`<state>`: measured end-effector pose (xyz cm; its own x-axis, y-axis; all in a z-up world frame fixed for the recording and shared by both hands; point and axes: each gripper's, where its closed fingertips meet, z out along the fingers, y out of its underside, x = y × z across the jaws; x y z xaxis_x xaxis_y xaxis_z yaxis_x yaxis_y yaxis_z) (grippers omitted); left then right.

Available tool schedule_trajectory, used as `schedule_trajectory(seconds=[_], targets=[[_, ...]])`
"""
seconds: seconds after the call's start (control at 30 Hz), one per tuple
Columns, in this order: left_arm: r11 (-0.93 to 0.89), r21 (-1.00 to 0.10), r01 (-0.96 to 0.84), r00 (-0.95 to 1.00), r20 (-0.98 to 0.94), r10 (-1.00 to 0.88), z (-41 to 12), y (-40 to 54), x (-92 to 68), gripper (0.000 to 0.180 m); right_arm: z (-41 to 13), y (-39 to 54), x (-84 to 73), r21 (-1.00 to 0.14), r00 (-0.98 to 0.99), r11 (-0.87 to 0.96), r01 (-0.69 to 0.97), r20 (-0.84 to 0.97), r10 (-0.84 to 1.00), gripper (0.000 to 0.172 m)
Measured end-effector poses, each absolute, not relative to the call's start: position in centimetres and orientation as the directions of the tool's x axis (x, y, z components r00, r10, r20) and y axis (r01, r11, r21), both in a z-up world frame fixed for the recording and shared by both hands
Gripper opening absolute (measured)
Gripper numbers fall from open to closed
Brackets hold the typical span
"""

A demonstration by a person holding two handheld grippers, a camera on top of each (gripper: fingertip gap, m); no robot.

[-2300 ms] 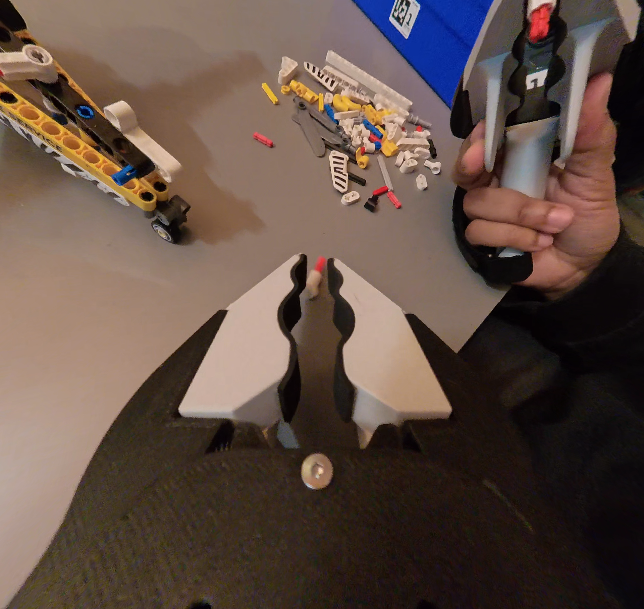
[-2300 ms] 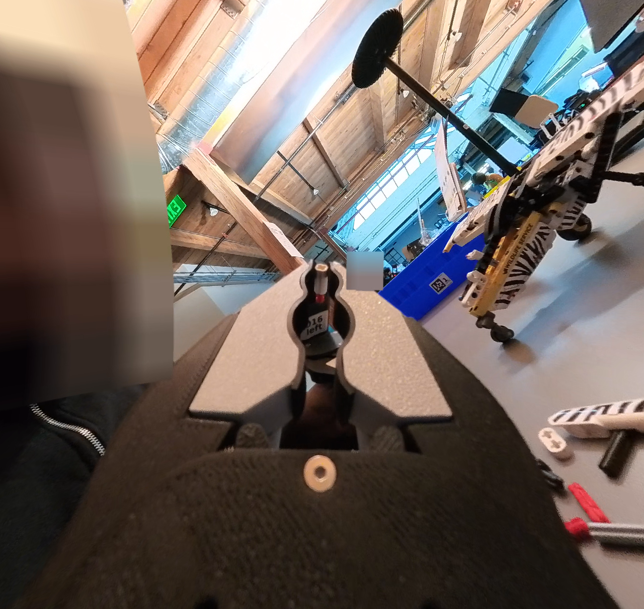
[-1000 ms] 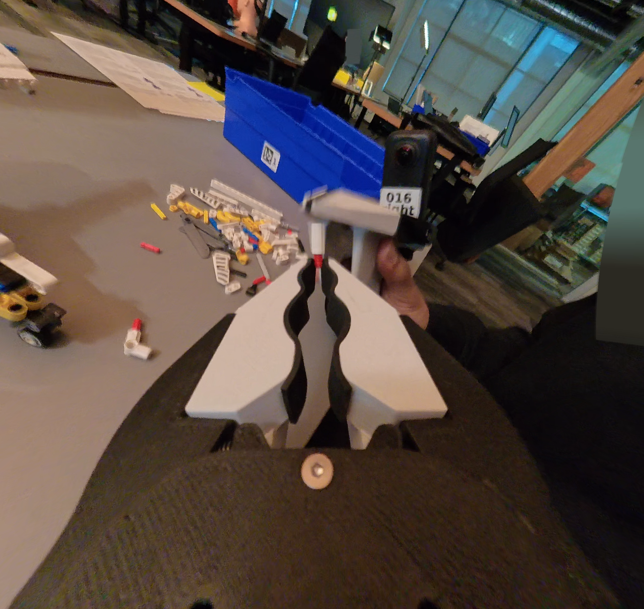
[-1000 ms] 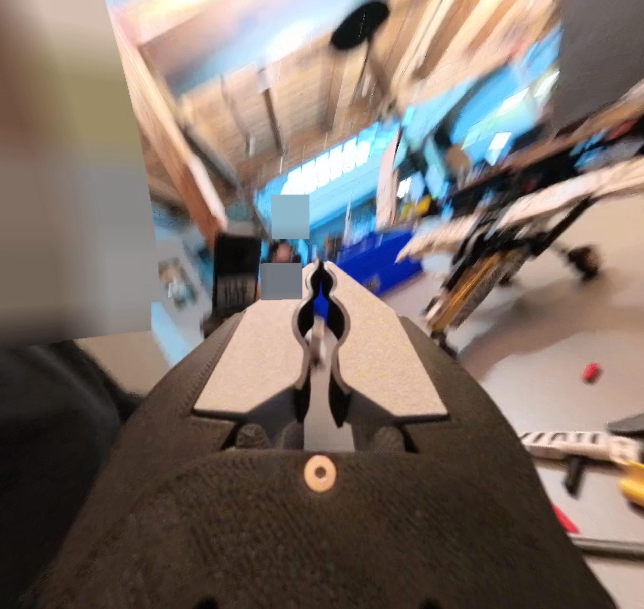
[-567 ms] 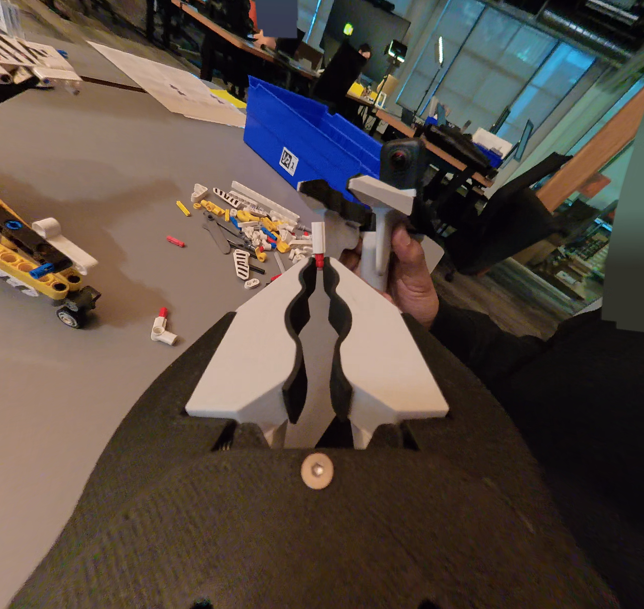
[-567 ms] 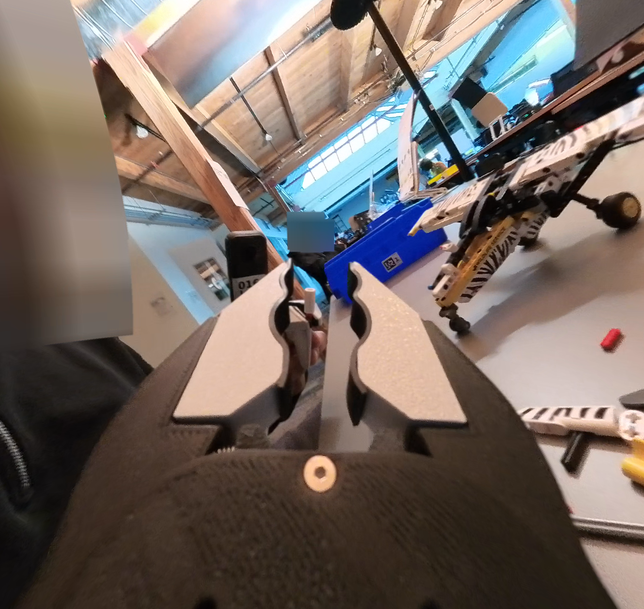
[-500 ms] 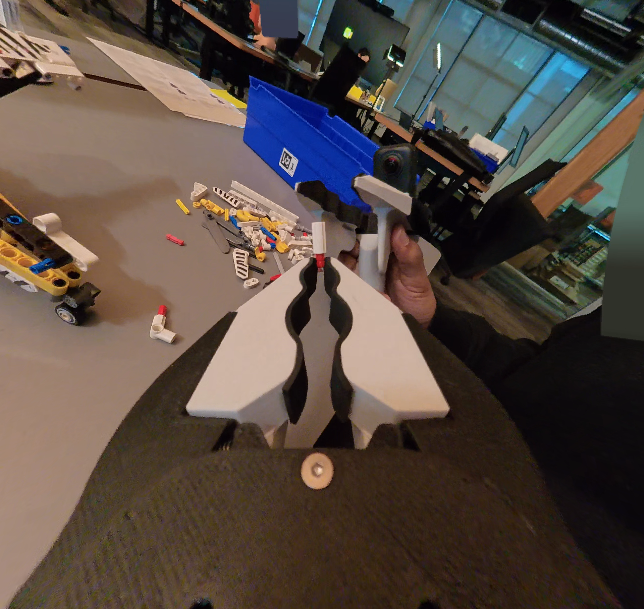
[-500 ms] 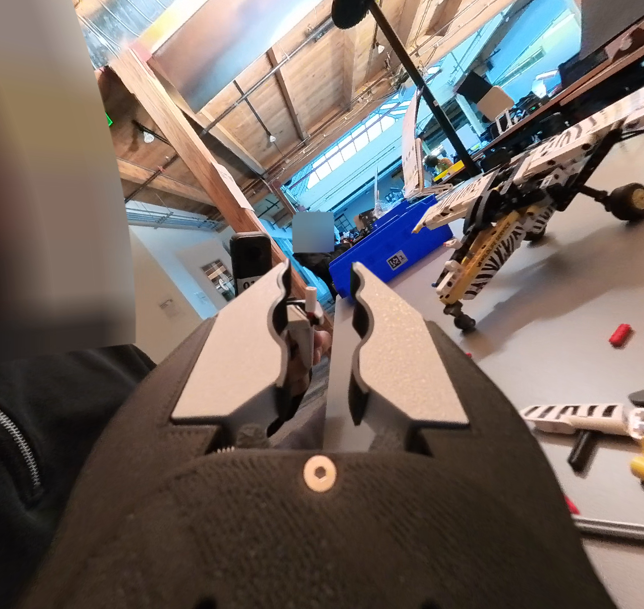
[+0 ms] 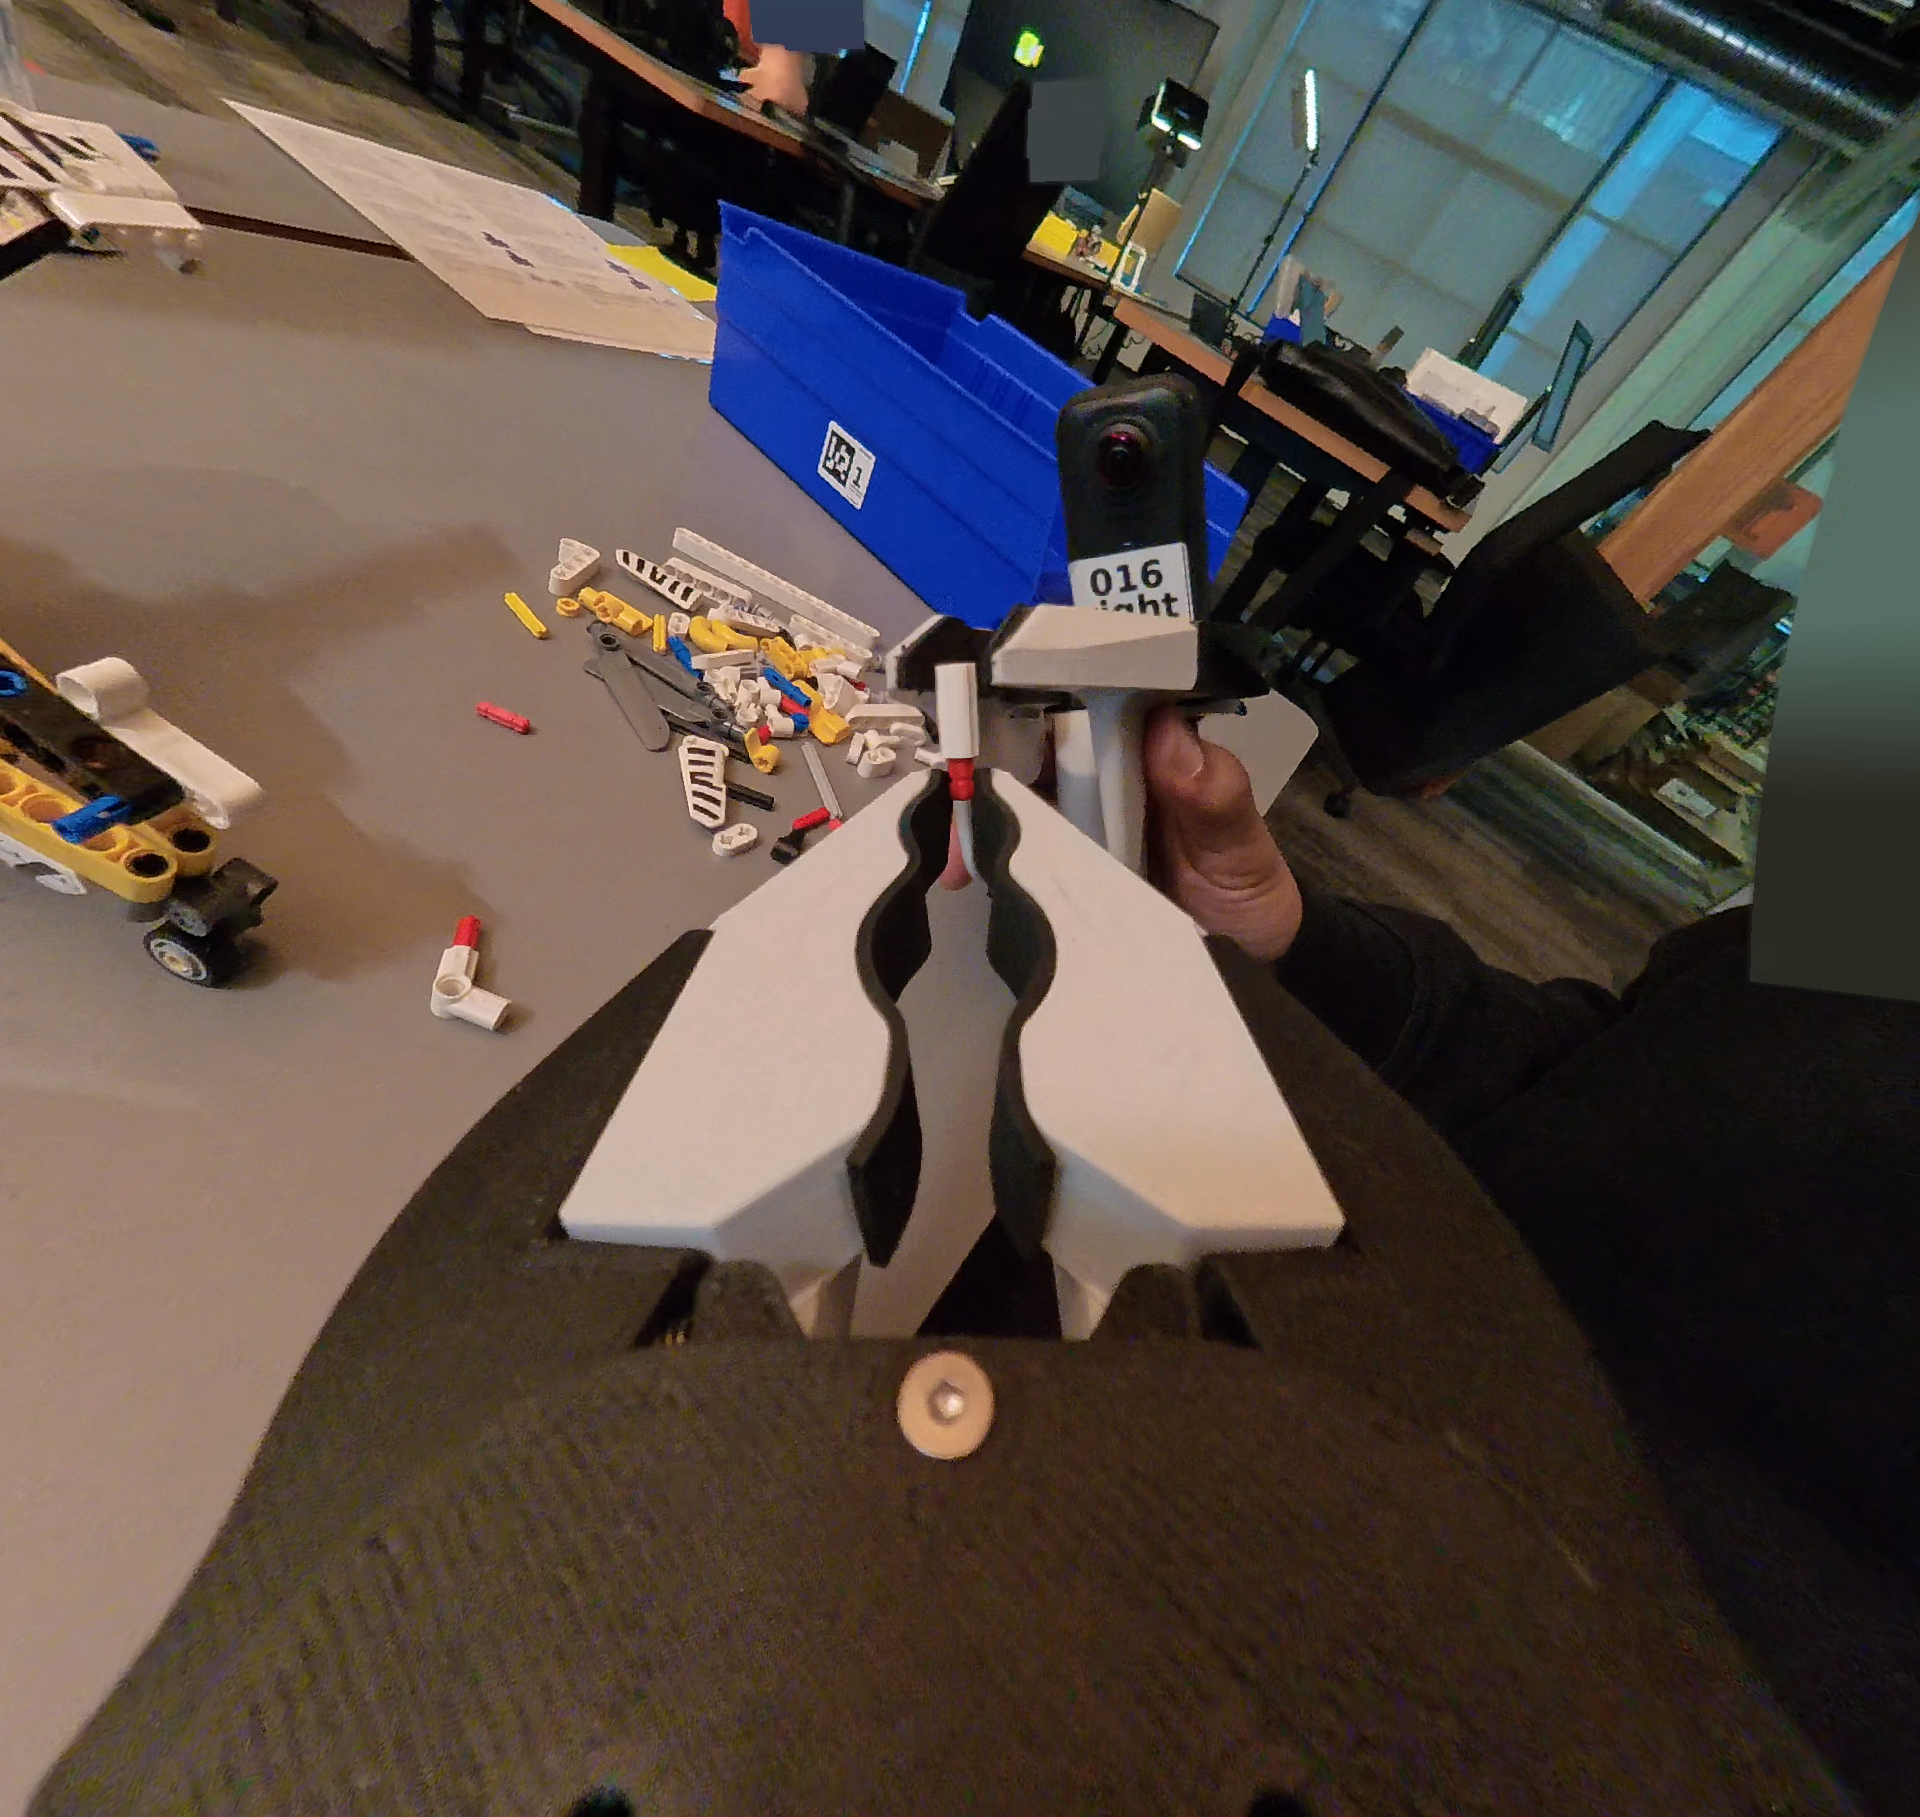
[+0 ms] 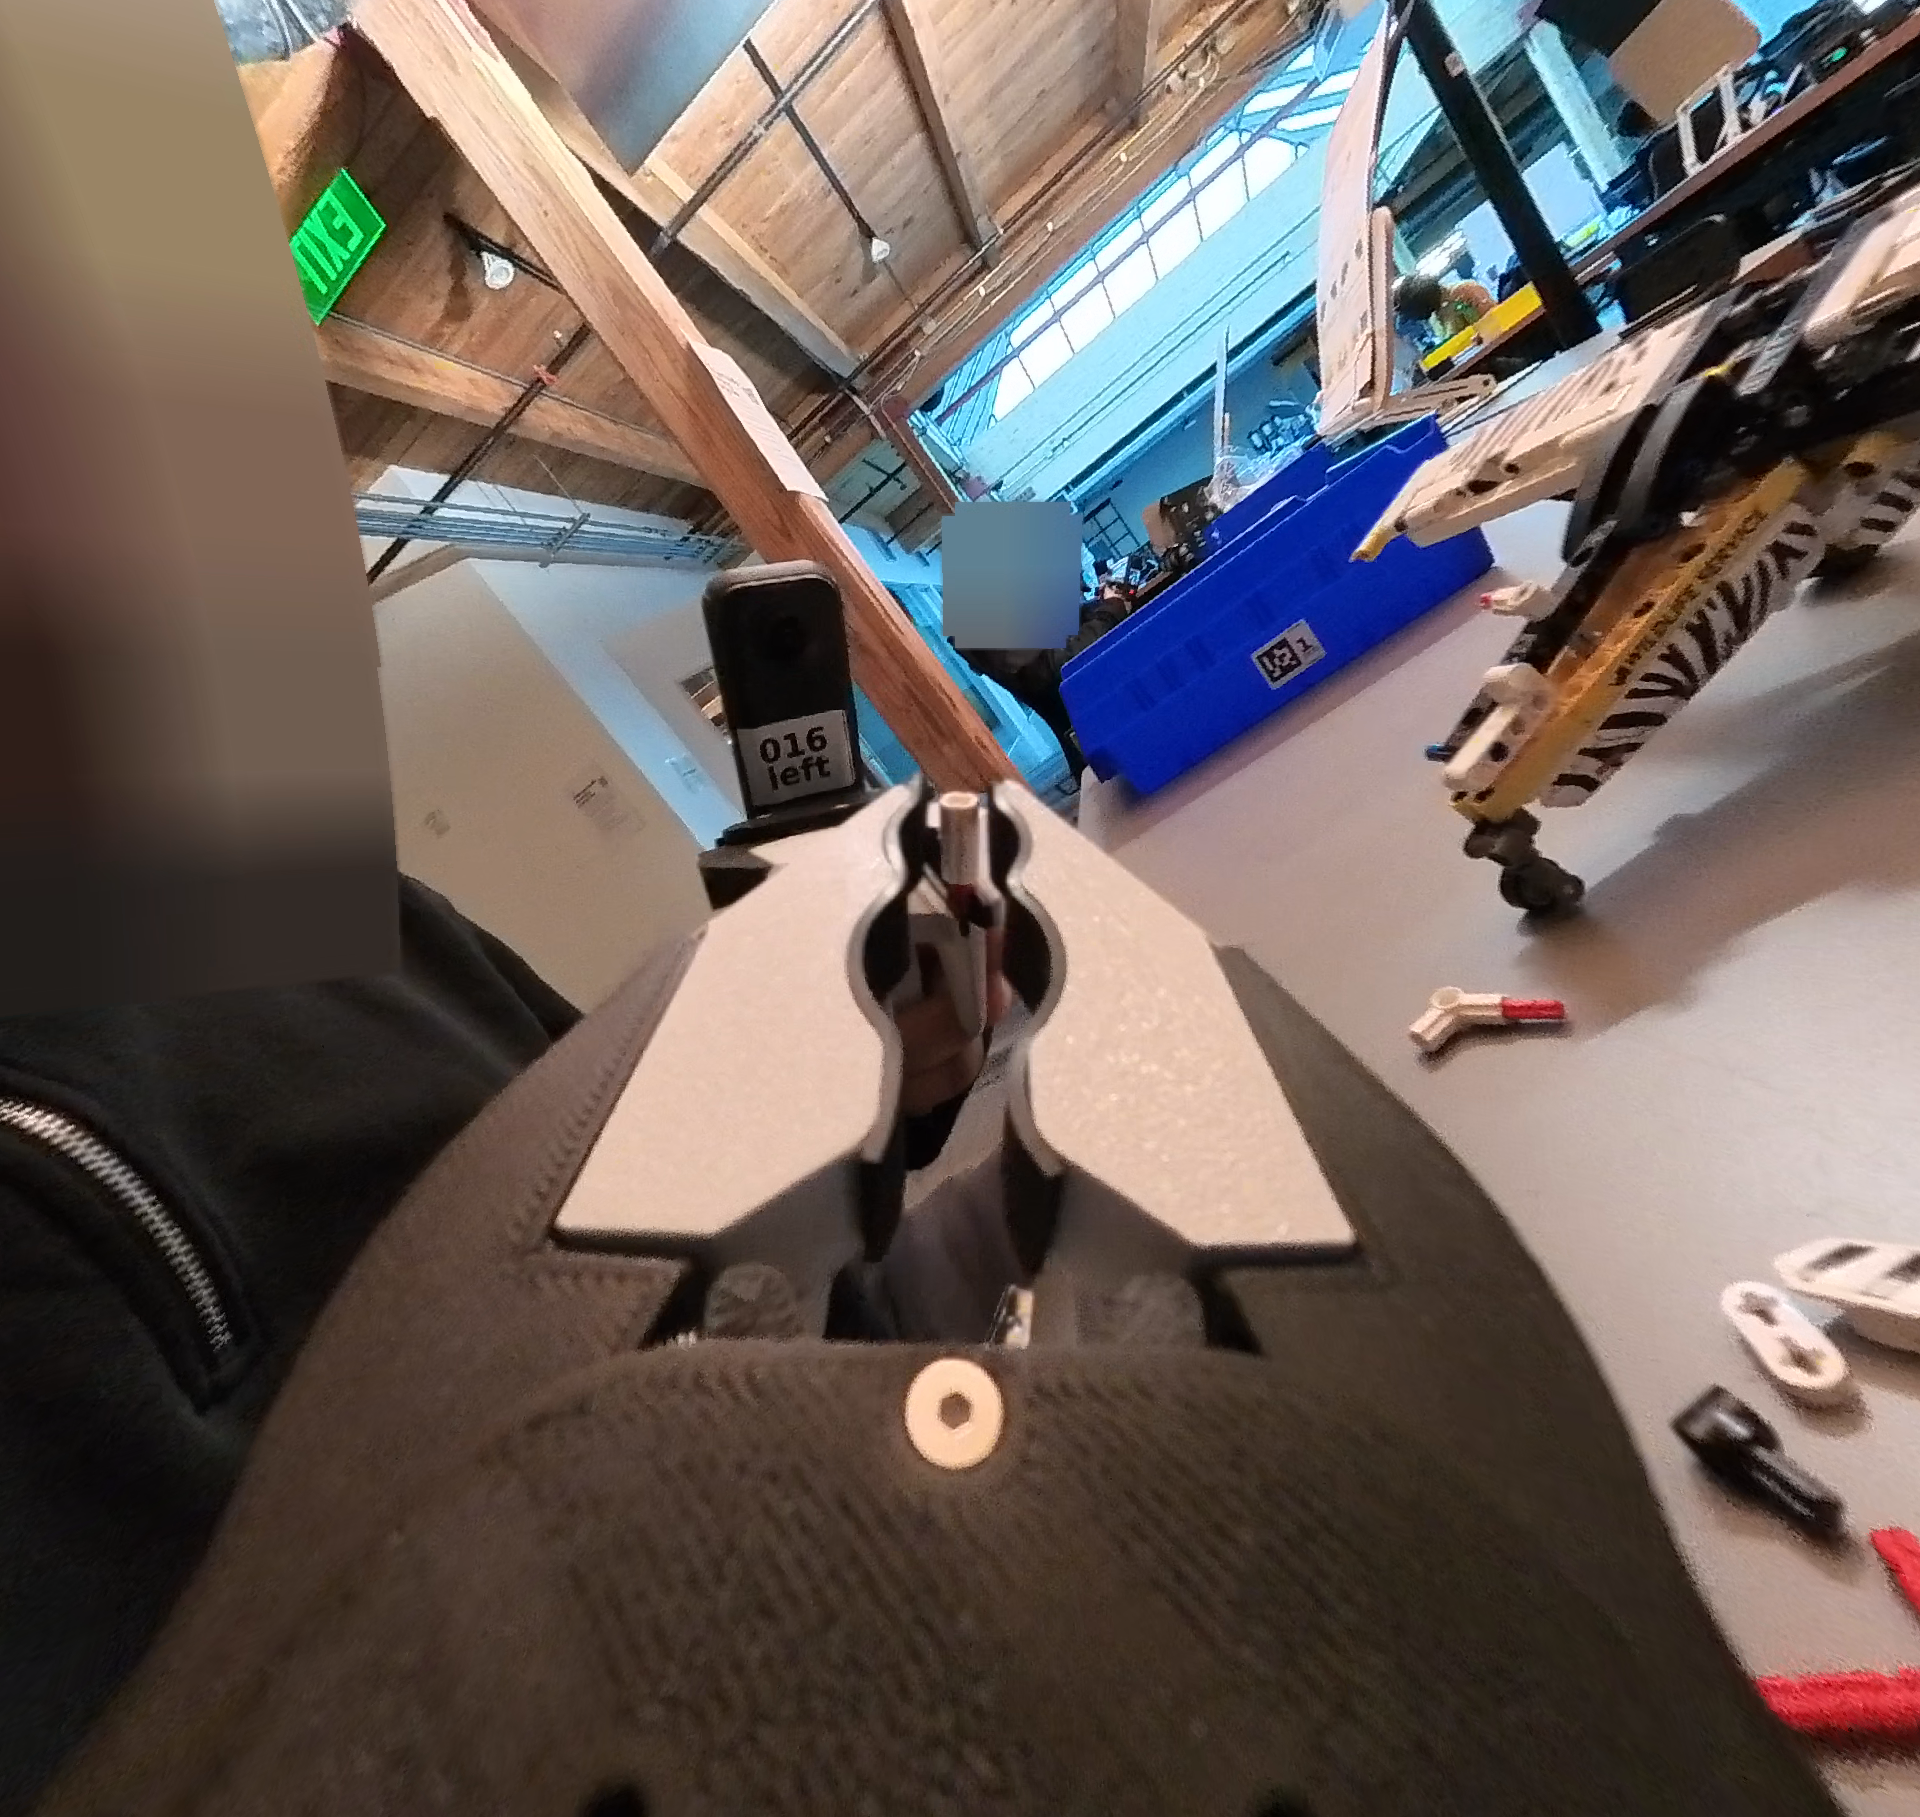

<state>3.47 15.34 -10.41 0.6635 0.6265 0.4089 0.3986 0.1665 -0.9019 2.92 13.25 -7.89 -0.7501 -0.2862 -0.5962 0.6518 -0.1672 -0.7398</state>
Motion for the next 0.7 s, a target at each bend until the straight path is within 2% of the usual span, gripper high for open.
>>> schedule_trajectory(seconds=[0.2, 0.3, 0.33, 0.47, 0.7], targets=[[0.154, -0.921, 0.357, 0.67, 0.367, 0.645, -10.19, 15.28, 3.51, 0.001, -8.0, 13.17, 2.88, -0.736, -0.745, -0.161, 0.658, -0.605, -0.281, 0.004], [0.179, -0.928, 0.328, 0.661, 0.361, 0.658, -9.74, 15.16, 3.39, 0.019, -8.06, 13.06, 3.05, -0.739, -0.744, -0.15, 0.657, -0.604, -0.285, 0.004], [0.18, -0.928, 0.326, 0.663, 0.36, 0.656, -9.66, 15.16, 3.41, 0.02, -8.08, 13.02, 3.13, -0.739, -0.743, -0.145, 0.658, -0.604, -0.288, 0.004], [0.192, -0.918, 0.346, 0.665, 0.384, 0.641, -9.75, 15.15, 3.4, 0.004, -8.16, 12.89, 3.18, -0.738, -0.74, -0.14, 0.661, -0.609, -0.286, 0.004], [0.209, -0.897, 0.39, 0.674, 0.432, 0.599, -9.94, 15.17, 3.51, 0.004, -8.31, 12.9, 3.14, -0.745, -0.747, -0.134, 0.653, -0.606, -0.272, 0.003]])
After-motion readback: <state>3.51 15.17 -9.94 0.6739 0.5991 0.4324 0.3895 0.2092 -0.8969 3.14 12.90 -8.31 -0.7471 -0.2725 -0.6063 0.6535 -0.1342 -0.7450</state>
